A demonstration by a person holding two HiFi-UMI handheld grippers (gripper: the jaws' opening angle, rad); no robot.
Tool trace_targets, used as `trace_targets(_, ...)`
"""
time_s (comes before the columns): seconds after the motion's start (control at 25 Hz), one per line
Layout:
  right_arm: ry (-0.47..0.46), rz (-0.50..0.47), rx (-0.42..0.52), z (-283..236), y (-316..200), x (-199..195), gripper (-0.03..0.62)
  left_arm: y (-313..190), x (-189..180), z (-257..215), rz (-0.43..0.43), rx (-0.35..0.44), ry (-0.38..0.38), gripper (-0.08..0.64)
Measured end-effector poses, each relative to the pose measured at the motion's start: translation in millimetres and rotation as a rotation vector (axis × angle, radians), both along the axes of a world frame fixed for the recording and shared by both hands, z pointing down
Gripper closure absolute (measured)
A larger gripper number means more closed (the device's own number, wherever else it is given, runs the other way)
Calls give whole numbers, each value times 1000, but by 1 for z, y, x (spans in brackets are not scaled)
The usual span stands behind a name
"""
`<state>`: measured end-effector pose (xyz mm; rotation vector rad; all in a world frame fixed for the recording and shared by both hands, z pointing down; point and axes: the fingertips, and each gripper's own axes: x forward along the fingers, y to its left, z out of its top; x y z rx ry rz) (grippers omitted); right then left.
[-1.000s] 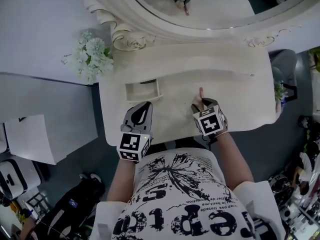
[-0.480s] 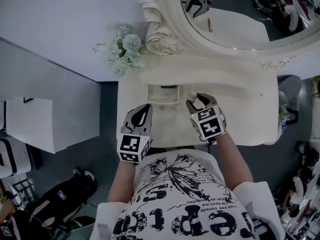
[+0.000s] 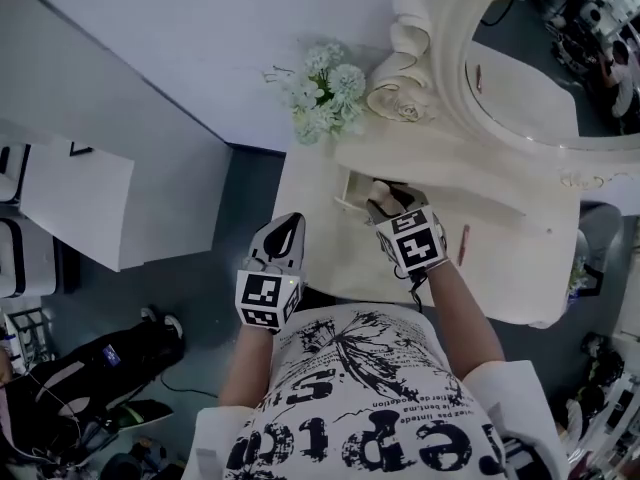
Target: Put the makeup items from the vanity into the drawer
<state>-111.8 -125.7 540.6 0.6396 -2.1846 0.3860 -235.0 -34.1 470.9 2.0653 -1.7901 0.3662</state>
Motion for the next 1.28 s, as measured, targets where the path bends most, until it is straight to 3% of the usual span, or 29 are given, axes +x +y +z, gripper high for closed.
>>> trace_targets(0.36,18,2,-18,13,-2,-26,341,5,-26,2,-33,-3,-1,538)
trace_targets(0.72,16,53,-11,3,-4,-8,333,-4,-17,2,4,0,4,539)
trace_targets(0.88,22,125,1,-2,-9,31,333,-17,10,0,64,13,10,538)
trace_targets(1.28,110,429,-43,24,2,191,333,-57,121,6,313,12,27,539)
